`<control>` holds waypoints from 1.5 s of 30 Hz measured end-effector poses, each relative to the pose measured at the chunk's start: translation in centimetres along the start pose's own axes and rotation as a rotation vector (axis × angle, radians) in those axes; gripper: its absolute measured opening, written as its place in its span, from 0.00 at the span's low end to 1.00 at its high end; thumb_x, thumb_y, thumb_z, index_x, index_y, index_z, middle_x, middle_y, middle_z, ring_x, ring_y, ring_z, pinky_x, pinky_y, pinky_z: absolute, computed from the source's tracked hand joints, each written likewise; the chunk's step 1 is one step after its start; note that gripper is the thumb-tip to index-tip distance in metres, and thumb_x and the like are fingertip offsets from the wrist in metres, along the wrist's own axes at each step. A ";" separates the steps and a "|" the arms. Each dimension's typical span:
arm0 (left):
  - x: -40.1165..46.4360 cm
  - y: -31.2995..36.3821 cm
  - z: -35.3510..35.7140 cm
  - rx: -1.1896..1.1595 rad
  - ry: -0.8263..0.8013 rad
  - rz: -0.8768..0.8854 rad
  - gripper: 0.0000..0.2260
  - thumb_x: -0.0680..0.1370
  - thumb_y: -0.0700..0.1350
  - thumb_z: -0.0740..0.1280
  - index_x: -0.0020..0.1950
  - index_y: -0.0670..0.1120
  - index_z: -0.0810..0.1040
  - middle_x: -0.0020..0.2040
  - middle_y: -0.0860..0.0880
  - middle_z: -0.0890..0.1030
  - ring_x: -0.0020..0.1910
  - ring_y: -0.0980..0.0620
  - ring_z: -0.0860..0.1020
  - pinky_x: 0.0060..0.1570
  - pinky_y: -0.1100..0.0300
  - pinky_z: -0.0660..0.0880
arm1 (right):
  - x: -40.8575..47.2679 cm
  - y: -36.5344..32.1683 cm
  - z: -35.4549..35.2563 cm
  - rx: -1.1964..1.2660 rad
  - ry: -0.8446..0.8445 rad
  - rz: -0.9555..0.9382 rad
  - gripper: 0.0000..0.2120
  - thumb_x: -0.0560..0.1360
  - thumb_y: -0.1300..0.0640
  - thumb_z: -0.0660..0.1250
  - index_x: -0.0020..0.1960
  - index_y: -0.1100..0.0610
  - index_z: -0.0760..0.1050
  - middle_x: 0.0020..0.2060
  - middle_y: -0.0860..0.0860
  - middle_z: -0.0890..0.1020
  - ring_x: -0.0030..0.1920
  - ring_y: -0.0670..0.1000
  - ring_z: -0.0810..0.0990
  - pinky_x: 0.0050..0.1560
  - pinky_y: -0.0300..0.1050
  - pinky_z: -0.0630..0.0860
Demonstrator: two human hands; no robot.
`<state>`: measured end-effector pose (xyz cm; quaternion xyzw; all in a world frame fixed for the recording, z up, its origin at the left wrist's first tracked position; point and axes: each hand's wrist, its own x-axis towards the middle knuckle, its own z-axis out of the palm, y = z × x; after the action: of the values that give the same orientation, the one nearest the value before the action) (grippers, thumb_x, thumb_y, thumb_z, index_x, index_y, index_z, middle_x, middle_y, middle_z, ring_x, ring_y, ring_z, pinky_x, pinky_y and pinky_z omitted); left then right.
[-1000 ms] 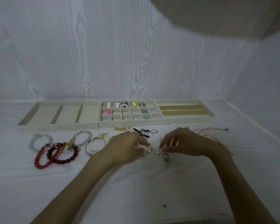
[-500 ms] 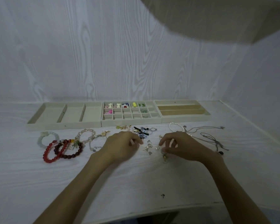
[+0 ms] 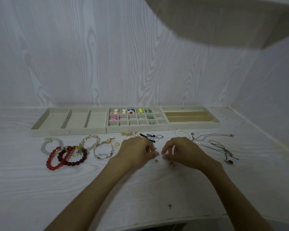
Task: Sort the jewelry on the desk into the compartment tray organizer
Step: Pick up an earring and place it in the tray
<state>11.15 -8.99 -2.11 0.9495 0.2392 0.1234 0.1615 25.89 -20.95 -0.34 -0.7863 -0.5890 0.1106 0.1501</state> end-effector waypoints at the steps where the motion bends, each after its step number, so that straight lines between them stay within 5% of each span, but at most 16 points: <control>1: 0.1 0.1 -0.1 0.020 0.009 0.003 0.12 0.75 0.60 0.65 0.46 0.54 0.82 0.43 0.56 0.82 0.42 0.56 0.78 0.36 0.61 0.67 | 0.0 0.0 -0.3 0.021 0.008 -0.003 0.03 0.71 0.51 0.71 0.45 0.47 0.80 0.38 0.43 0.80 0.37 0.41 0.75 0.41 0.40 0.73; 9: 0.8 -0.4 -1.4 -0.001 -0.014 0.002 0.06 0.73 0.56 0.70 0.44 0.56 0.83 0.42 0.57 0.83 0.42 0.58 0.79 0.32 0.66 0.65 | 0.4 -0.8 -2.2 0.338 0.096 0.012 0.02 0.76 0.58 0.66 0.48 0.55 0.76 0.40 0.47 0.81 0.38 0.47 0.83 0.42 0.42 0.79; 16: 0.0 -3.9 -5.0 -0.404 -0.010 -0.088 0.06 0.73 0.52 0.72 0.46 0.52 0.85 0.39 0.56 0.85 0.42 0.61 0.81 0.51 0.55 0.78 | 0.7 -2.4 -1.2 0.352 -0.095 0.001 0.06 0.74 0.60 0.68 0.50 0.57 0.80 0.42 0.51 0.84 0.38 0.45 0.81 0.44 0.38 0.79; 20: -1.1 -5.8 -7.0 -0.617 0.048 -0.231 0.06 0.74 0.48 0.71 0.47 0.48 0.85 0.39 0.48 0.84 0.36 0.56 0.77 0.40 0.67 0.72 | 1.4 -3.7 0.7 0.226 -0.209 -0.080 0.07 0.73 0.56 0.70 0.50 0.54 0.83 0.42 0.46 0.83 0.34 0.34 0.76 0.38 0.26 0.71; 25: -2.3 -6.5 -7.8 -0.743 0.076 -0.309 0.08 0.74 0.48 0.70 0.48 0.46 0.85 0.42 0.50 0.85 0.39 0.57 0.80 0.35 0.75 0.73 | 2.7 -5.0 2.2 0.170 -0.200 -0.082 0.06 0.72 0.52 0.71 0.48 0.50 0.83 0.42 0.47 0.84 0.37 0.40 0.76 0.40 0.38 0.73; 28: -2.7 -6.6 -7.6 -0.793 0.086 -0.331 0.09 0.74 0.49 0.71 0.48 0.46 0.85 0.44 0.49 0.85 0.41 0.55 0.80 0.41 0.69 0.74 | 3.1 -5.6 2.0 0.206 -0.094 -0.069 0.09 0.72 0.49 0.70 0.51 0.48 0.82 0.37 0.46 0.82 0.35 0.40 0.76 0.39 0.37 0.73; 32: -2.6 -6.3 -7.4 -0.815 0.111 -0.336 0.08 0.72 0.50 0.72 0.47 0.47 0.85 0.41 0.51 0.85 0.36 0.62 0.80 0.35 0.74 0.73 | 3.6 -7.2 1.2 0.557 0.104 -0.048 0.08 0.74 0.51 0.69 0.52 0.49 0.82 0.38 0.42 0.82 0.36 0.34 0.77 0.37 0.26 0.70; 35: -2.5 -5.9 -7.5 -0.835 0.134 -0.329 0.06 0.72 0.50 0.73 0.45 0.49 0.85 0.38 0.52 0.85 0.34 0.64 0.80 0.33 0.75 0.73 | 3.6 -8.5 1.0 0.736 0.193 -0.033 0.12 0.70 0.51 0.74 0.52 0.49 0.81 0.39 0.46 0.83 0.40 0.40 0.81 0.40 0.31 0.74; 37: -2.4 -5.7 -7.6 -0.841 0.136 -0.327 0.05 0.72 0.49 0.73 0.44 0.49 0.85 0.38 0.52 0.85 0.33 0.65 0.79 0.32 0.76 0.72 | 3.6 -9.0 0.9 0.731 0.298 -0.053 0.13 0.67 0.53 0.76 0.51 0.51 0.81 0.40 0.49 0.82 0.36 0.47 0.80 0.38 0.36 0.76; 40: -2.3 -5.5 -8.0 -0.837 0.131 -0.332 0.07 0.73 0.50 0.72 0.46 0.48 0.86 0.38 0.51 0.84 0.32 0.66 0.78 0.29 0.77 0.69 | 3.8 -9.2 0.8 0.731 0.362 -0.122 0.08 0.67 0.55 0.76 0.46 0.52 0.82 0.37 0.50 0.82 0.26 0.42 0.73 0.29 0.33 0.71; 45: -2.2 -5.3 -8.7 -0.848 0.078 -0.307 0.05 0.74 0.48 0.70 0.45 0.50 0.85 0.32 0.57 0.83 0.29 0.68 0.76 0.27 0.76 0.68 | 4.1 -9.1 0.6 0.681 0.394 -0.119 0.02 0.72 0.56 0.72 0.44 0.52 0.83 0.36 0.43 0.83 0.31 0.42 0.76 0.34 0.33 0.74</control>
<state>4.37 -3.51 3.55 0.7476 0.3116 0.2208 0.5434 18.71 -14.61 2.47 -0.6622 -0.5231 0.1376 0.5186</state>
